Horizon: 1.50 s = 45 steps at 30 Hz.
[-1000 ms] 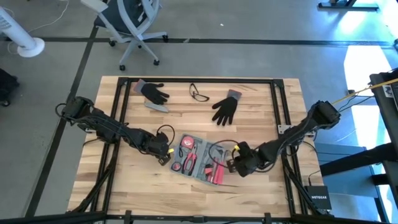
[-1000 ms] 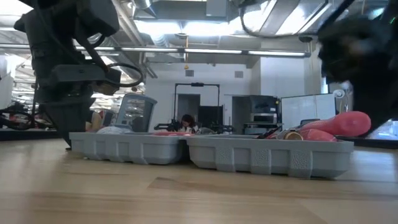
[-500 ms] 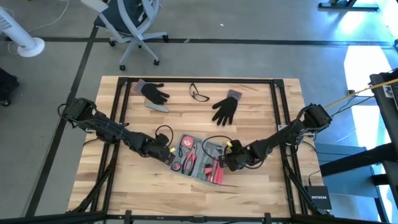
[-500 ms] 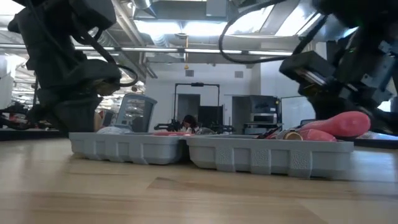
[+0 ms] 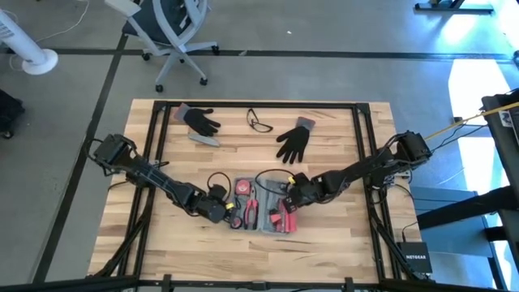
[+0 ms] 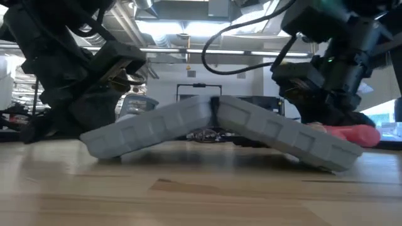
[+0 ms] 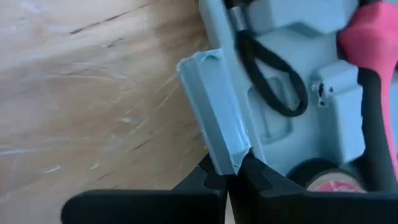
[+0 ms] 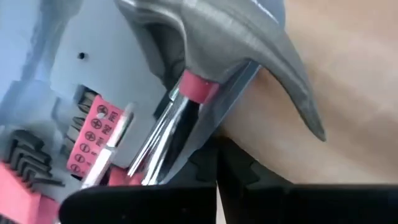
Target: Prefit tool cases
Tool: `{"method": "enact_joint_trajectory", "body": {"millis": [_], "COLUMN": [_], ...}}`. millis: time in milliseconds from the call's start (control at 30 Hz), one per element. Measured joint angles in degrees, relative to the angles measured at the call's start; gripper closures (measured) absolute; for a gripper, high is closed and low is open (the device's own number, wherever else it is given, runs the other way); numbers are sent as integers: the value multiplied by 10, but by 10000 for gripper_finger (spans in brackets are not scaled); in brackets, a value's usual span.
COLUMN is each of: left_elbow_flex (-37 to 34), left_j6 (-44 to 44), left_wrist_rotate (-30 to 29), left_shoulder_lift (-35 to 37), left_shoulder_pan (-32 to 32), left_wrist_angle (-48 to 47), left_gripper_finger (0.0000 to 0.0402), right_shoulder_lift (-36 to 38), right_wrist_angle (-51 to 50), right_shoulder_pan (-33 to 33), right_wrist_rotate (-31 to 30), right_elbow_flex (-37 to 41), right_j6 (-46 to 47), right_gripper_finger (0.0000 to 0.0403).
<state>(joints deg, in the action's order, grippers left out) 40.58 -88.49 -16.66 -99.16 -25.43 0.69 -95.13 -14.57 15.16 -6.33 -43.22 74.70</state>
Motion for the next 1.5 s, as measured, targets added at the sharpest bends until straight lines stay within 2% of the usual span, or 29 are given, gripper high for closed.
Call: {"method": "enact_joint_trajectory", "body": {"millis": [167, 267, 467, 700, 833, 967, 1033, 1100, 1167, 1267, 1367, 1433, 1500], "left_elbow_flex": [12, 15, 14, 12, 13, 14, 13, 13, 9, -14, -47, -72, -97], "left_j6": [47, 49, 66, 77, 121, 182, 232, 272, 311, 410, 498, 530, 534], "left_wrist_rotate": [7, 16, -1, -12, -14, -8, -5, -2, 2, 20, 77, 108, 121], "left_shoulder_lift": [0, 12, 36, 40, 40, 45, 51, 61, 72, 92, 109, 125, 147], "left_shoulder_pan": [12, 11, 2, 3, 3, 3, 4, 9, 18, 36, 61, 72, 77], "left_wrist_angle": [-14, -56, -113, -110, -124, -147, -159, -178, -202, -181, -143, -126, -110], "left_gripper_finger": [401, 401, 401, 401, 401, 401, 401, 401, 401, 401, 401, 401, 401], "right_shoulder_lift": [3, 17, 68, 150, 206, 198, 159, 112, 64, -1, -61, -93, -109], "right_wrist_angle": [-17, -43, -149, -247, -195, -65, -38, -81, -176, -376, -570, -626, -622], "right_shoulder_pan": [-30, -29, -30, -29, -3, 52, 73, 85, 84, 77, 77, 77, 74], "right_wrist_rotate": [36, 39, 34, 49, 70, 63, 33, 10, 0, -23, -64, -71, -58], "right_elbow_flex": [-1, -1, 2, 2, 1, -4, -44, -109, -194, -338, -457, -503, -518], "right_j6": [-56, -76, -79, -91, -50, 59, 87, 79, 53, 25, 77, 125, 151], "right_gripper_finger": [403, 403, 403, 403, 403, 403, 403, 403, 403, 402, 392, 375, 350]}}
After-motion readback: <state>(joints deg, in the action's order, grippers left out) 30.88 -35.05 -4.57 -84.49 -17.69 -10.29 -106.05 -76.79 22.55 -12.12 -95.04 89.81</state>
